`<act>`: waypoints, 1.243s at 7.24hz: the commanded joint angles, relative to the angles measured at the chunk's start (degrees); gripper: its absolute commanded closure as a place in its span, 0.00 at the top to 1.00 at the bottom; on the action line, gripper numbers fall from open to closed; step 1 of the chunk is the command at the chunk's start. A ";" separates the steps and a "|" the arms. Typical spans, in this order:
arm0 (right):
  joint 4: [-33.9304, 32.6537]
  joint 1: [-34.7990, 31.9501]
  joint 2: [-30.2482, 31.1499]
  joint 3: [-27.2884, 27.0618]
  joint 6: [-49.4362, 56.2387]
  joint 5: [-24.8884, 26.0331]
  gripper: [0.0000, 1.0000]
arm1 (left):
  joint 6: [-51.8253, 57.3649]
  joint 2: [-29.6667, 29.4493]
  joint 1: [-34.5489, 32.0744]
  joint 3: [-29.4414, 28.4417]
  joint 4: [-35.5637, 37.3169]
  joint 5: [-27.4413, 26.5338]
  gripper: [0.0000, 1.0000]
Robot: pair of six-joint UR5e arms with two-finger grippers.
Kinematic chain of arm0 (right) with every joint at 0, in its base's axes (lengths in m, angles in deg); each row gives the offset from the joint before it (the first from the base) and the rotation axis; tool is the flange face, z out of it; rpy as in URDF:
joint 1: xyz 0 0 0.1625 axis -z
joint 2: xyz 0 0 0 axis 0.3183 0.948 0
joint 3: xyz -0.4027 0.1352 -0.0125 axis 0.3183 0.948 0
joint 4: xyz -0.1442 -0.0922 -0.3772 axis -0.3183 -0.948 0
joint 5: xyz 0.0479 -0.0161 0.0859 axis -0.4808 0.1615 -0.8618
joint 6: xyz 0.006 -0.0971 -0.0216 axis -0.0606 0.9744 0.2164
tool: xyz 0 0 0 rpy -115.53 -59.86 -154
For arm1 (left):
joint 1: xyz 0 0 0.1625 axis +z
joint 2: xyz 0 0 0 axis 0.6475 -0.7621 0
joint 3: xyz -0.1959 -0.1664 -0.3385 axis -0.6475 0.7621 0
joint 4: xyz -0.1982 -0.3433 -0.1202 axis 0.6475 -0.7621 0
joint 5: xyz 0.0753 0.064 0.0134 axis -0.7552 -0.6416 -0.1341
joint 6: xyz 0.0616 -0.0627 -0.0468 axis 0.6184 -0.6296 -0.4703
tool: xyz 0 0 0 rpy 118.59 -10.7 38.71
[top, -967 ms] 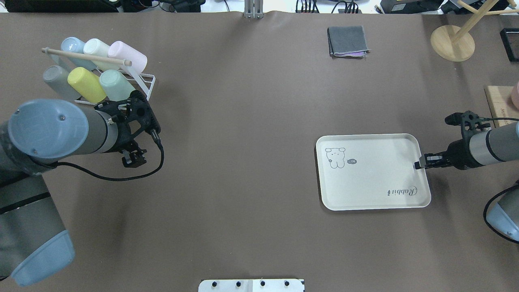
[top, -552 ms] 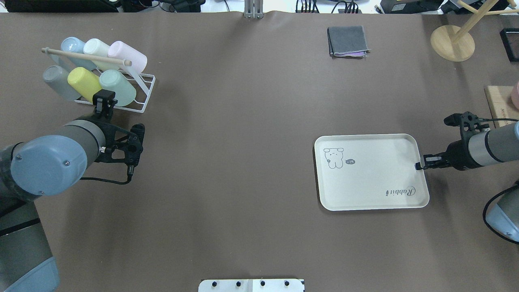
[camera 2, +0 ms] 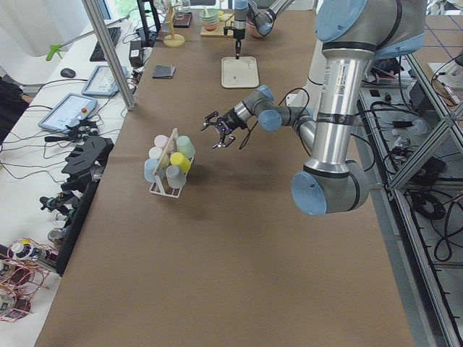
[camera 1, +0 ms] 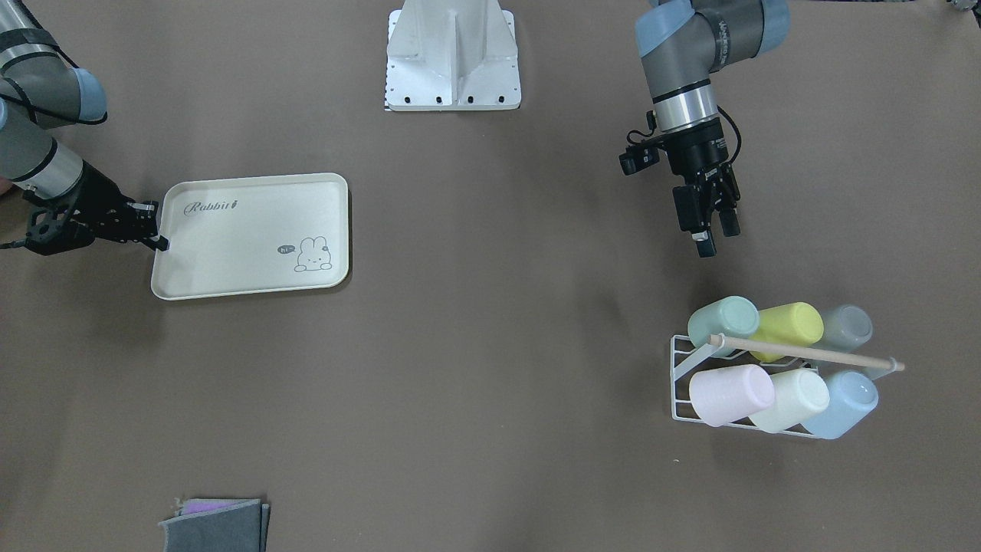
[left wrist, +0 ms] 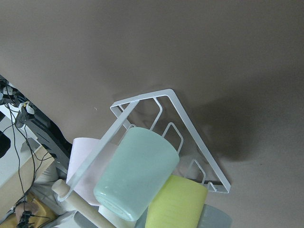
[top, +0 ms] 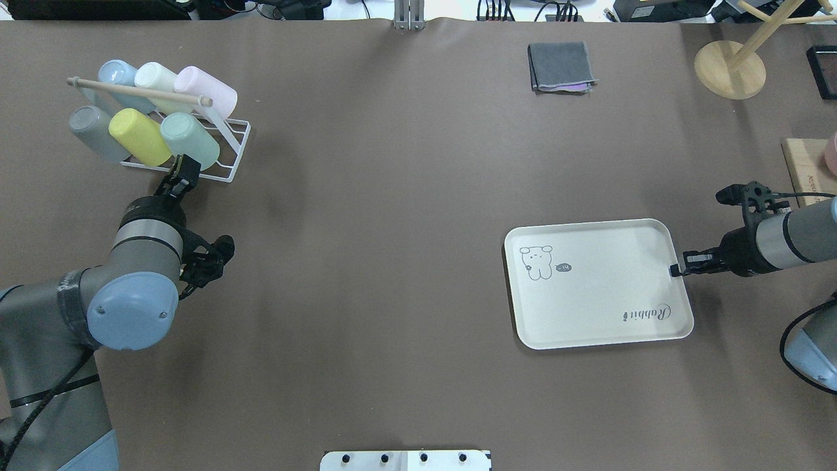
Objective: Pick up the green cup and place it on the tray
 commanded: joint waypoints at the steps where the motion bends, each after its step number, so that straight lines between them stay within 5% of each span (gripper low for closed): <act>1: -0.16 -0.10 -0.41 -0.55 -0.10 -1.72 0.00 | 9.41 0.05 1.79 -1.42 -1.13 -7.19 0.99; 3: -8.09 -0.10 -2.94 -5.17 -1.42 -1.99 0.00 | 10.96 -0.48 2.07 -4.22 -1.13 -8.63 0.99; 6: -42.25 1.03 -25.03 -11.54 -1.42 -0.86 0.00 | 12.44 -4.06 2.24 -9.83 -1.22 -10.13 0.99; 9: -43.84 6.91 -29.76 -10.14 -1.33 7.47 0.00 | 13.67 -6.72 1.98 -13.45 -1.40 -13.53 0.99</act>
